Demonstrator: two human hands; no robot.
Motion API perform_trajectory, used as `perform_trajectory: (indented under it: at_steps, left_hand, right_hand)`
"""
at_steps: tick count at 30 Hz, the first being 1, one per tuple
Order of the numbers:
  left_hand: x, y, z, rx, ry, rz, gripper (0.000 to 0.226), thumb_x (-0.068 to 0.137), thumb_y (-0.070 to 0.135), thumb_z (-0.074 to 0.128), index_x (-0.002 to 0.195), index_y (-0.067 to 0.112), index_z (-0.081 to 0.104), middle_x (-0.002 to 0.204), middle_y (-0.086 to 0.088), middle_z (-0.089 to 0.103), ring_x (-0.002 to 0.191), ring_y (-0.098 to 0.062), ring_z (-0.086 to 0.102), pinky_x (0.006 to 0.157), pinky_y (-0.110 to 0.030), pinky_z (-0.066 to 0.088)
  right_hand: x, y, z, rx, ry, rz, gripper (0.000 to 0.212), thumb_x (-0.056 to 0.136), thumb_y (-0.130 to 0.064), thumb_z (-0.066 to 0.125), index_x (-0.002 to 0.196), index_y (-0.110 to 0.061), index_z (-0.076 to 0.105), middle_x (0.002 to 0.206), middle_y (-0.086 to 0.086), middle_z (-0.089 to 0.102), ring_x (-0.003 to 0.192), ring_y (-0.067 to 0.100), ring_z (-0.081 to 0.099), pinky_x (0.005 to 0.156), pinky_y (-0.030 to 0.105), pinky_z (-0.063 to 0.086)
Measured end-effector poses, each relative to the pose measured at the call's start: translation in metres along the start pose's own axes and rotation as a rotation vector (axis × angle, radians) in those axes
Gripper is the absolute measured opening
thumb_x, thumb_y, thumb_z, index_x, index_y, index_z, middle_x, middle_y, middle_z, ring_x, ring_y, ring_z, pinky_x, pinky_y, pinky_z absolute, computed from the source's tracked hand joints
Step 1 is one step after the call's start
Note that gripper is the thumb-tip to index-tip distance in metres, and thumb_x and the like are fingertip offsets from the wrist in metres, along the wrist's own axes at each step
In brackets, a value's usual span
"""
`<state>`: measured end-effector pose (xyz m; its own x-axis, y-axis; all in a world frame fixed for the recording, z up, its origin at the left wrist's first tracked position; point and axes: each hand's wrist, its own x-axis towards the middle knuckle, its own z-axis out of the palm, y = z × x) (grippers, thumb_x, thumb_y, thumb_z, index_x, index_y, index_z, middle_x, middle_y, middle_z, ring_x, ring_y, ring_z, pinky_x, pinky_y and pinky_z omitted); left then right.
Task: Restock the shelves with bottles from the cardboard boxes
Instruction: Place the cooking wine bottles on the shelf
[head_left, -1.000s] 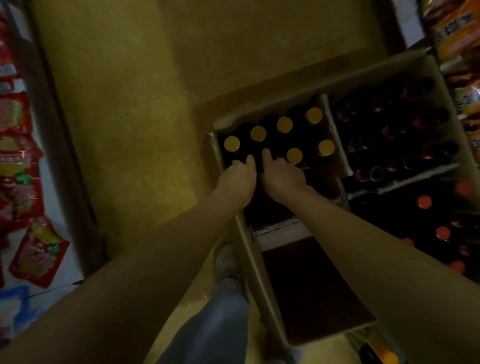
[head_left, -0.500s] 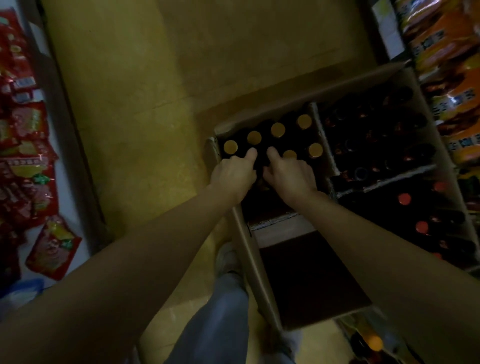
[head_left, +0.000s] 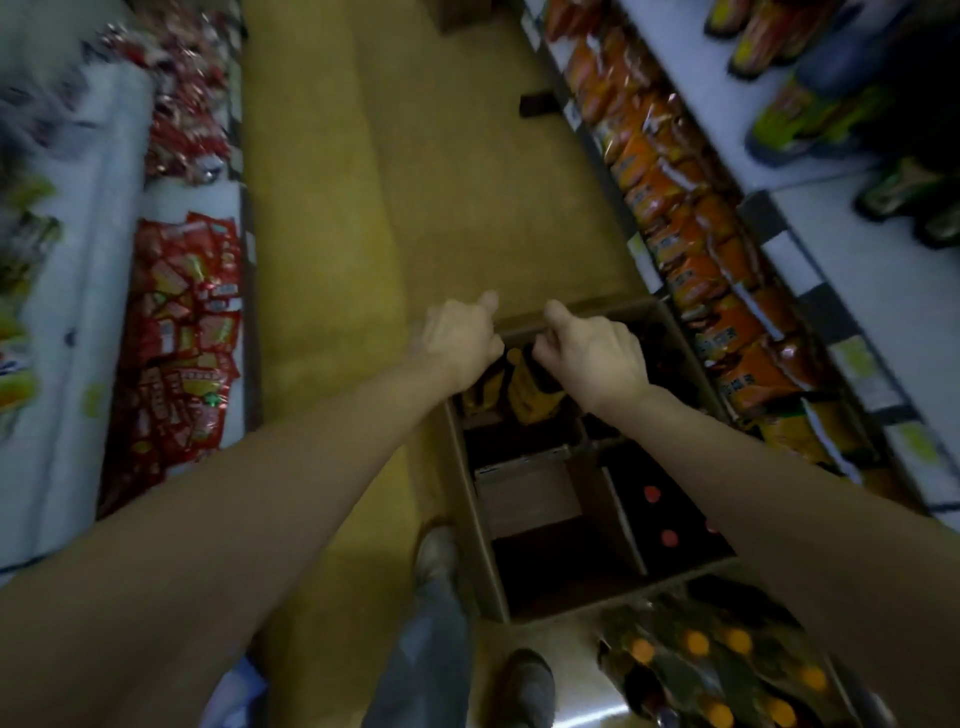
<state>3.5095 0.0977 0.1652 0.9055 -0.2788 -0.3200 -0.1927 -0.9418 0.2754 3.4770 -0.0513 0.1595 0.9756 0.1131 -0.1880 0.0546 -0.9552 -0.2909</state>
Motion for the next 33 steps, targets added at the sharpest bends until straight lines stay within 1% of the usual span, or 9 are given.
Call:
perform_trajectory:
  at_steps: [5, 9, 14, 17, 22, 24, 27, 30, 33]
  left_hand:
    - [-0.073, 0.038, -0.08, -0.014, 0.173, -0.002, 0.013, 0.095, 0.024, 0.045, 0.096, 0.016, 0.036, 0.07, -0.003, 0.04, 0.078, -0.028, 0.043, 0.063, -0.035, 0.031]
    - [-0.145, 0.063, -0.139, -0.012, 0.238, -0.002, 0.016, 0.097, 0.028, 0.043, 0.102, 0.016, 0.035, 0.084, -0.01, 0.047, 0.08, -0.03, 0.044, 0.066, -0.036, 0.033]
    - [-0.252, 0.099, -0.202, 0.042, 0.29, 0.032, 0.017, 0.097, 0.034, 0.042, 0.102, 0.019, 0.035, 0.099, -0.016, 0.055, 0.089, -0.035, 0.05, 0.069, -0.035, 0.035]
    - [-0.327, 0.123, -0.237, 0.101, 0.392, 0.056, 0.026, 0.095, 0.033, 0.045, 0.114, 0.014, 0.045, 0.112, -0.021, 0.057, 0.101, -0.039, 0.054, 0.071, -0.036, 0.035]
    - [-0.438, 0.18, -0.306, 0.176, 0.51, 0.131, 0.041, 0.093, 0.04, 0.049, 0.126, 0.015, 0.053, 0.121, -0.016, 0.058, 0.109, -0.036, 0.054, 0.076, -0.035, 0.039]
    - [-0.473, 0.204, -0.333, 0.227, 0.544, 0.172, 0.041, 0.093, 0.043, 0.049, 0.123, 0.016, 0.056, 0.112, -0.012, 0.06, 0.101, -0.032, 0.056, 0.071, -0.033, 0.038]
    - [-0.522, 0.24, -0.369, 0.311, 0.61, 0.244, 0.033, 0.093, 0.041, 0.047, 0.102, 0.012, 0.059, 0.08, -0.004, 0.053, 0.069, -0.021, 0.049, 0.055, -0.028, 0.035]
    - [-0.568, 0.274, -0.394, 0.312, 0.673, 0.3, 0.031, 0.092, 0.04, 0.047, 0.102, 0.013, 0.061, 0.075, -0.003, 0.053, 0.065, -0.021, 0.049, 0.053, -0.027, 0.035]
    - [-0.609, 0.313, -0.402, 0.357, 0.739, 0.355, 0.028, 0.092, 0.038, 0.048, 0.081, 0.012, 0.053, 0.063, -0.001, 0.044, 0.054, -0.017, 0.04, 0.048, -0.025, 0.03]
  right_hand:
    - [-0.058, -0.027, -0.093, -0.095, 0.133, -0.075, 0.024, 0.098, -0.032, 0.043, 0.108, -0.011, 0.042, 0.077, 0.011, 0.049, 0.083, 0.04, 0.059, 0.059, 0.036, 0.032]
    - [-0.116, -0.052, -0.159, -0.114, 0.243, -0.054, 0.022, 0.096, -0.034, 0.044, 0.094, -0.014, 0.035, 0.068, 0.006, 0.044, 0.076, 0.036, 0.055, 0.058, 0.034, 0.032]
    - [-0.209, -0.092, -0.232, -0.107, 0.34, -0.062, 0.021, 0.095, -0.034, 0.046, 0.098, -0.013, 0.044, 0.075, 0.009, 0.052, 0.081, 0.036, 0.058, 0.059, 0.035, 0.038]
    - [-0.278, -0.12, -0.277, -0.123, 0.425, -0.107, 0.021, 0.093, -0.033, 0.047, 0.101, -0.014, 0.048, 0.074, 0.008, 0.049, 0.082, 0.035, 0.057, 0.059, 0.035, 0.037]
    - [-0.395, -0.146, -0.361, -0.082, 0.52, -0.057, 0.029, 0.091, -0.033, 0.051, 0.07, -0.023, 0.034, 0.061, 0.001, 0.035, 0.069, 0.029, 0.045, 0.057, 0.034, 0.031]
    - [-0.437, -0.151, -0.395, -0.091, 0.538, -0.053, 0.037, 0.091, -0.032, 0.052, 0.064, -0.023, 0.028, 0.061, 0.002, 0.035, 0.065, 0.027, 0.042, 0.052, 0.034, 0.028]
    - [-0.495, -0.155, -0.437, -0.145, 0.542, -0.049, 0.035, 0.092, -0.029, 0.05, 0.065, -0.018, 0.031, 0.062, 0.003, 0.037, 0.058, 0.021, 0.039, 0.048, 0.031, 0.026]
    - [-0.55, -0.157, -0.468, -0.175, 0.533, -0.023, 0.036, 0.094, -0.032, 0.05, 0.065, -0.02, 0.033, 0.064, 0.002, 0.041, 0.057, 0.019, 0.042, 0.048, 0.03, 0.029]
    - [-0.604, -0.145, -0.488, -0.199, 0.589, -0.007, 0.032, 0.092, -0.032, 0.051, 0.069, -0.015, 0.038, 0.067, 0.003, 0.044, 0.061, 0.021, 0.044, 0.05, 0.03, 0.03]
